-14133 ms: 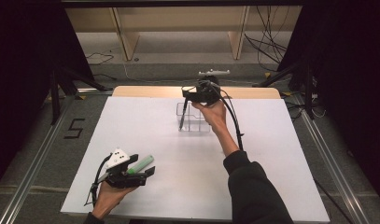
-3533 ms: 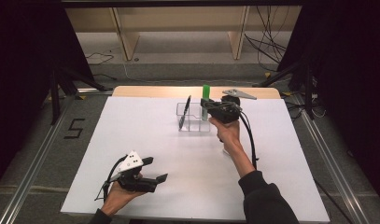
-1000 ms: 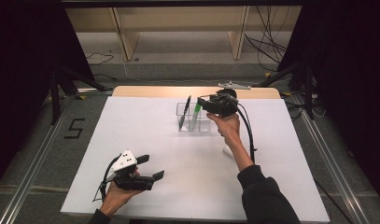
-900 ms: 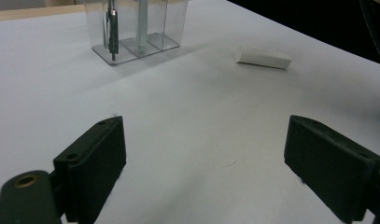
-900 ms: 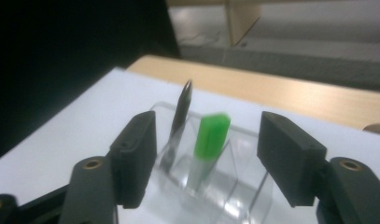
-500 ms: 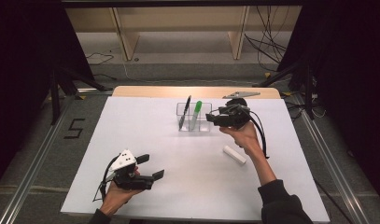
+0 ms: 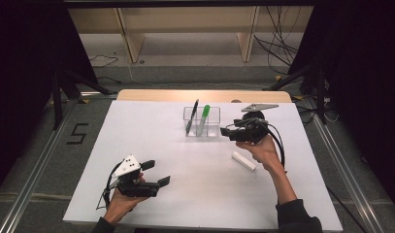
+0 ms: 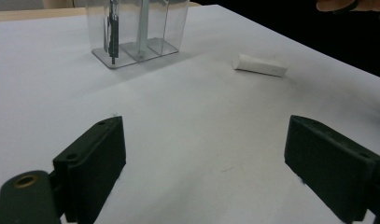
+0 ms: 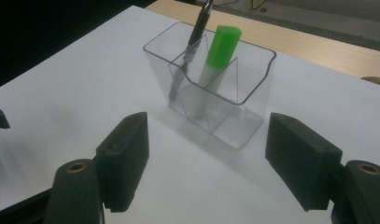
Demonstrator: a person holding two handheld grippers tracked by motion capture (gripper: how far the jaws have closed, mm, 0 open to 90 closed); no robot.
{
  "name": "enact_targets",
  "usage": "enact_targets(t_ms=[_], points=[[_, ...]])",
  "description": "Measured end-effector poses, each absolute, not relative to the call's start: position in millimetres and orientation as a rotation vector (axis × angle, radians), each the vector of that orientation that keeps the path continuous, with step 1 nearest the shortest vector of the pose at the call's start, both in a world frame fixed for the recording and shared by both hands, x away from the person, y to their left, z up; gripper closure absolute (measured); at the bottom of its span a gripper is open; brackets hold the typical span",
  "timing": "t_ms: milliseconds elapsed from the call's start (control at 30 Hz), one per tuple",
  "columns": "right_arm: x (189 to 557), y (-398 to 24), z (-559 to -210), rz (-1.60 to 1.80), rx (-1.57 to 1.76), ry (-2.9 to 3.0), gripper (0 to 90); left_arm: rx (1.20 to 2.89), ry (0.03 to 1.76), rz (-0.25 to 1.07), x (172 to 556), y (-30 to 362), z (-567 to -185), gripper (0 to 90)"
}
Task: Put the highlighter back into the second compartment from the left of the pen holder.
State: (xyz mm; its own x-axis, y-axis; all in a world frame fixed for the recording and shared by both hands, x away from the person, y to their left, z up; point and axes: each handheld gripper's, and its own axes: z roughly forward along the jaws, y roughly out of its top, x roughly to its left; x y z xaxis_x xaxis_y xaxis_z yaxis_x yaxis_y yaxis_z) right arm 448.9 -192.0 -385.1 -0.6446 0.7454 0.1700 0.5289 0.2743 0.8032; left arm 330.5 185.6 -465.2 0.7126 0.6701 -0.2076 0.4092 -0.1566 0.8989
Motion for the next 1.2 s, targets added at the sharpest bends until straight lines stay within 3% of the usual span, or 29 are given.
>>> enact_targets(t_ms=[400,1200], points=[[426,-202,-408,1.245,1.171,2.32,30.8,1.783,0.859,0.287,330,187,-465,11.9],[425,-205,-430,0.956,1.159,2.479,28.2,1.77,0.864,0.284,334,189,-464,11.5]])
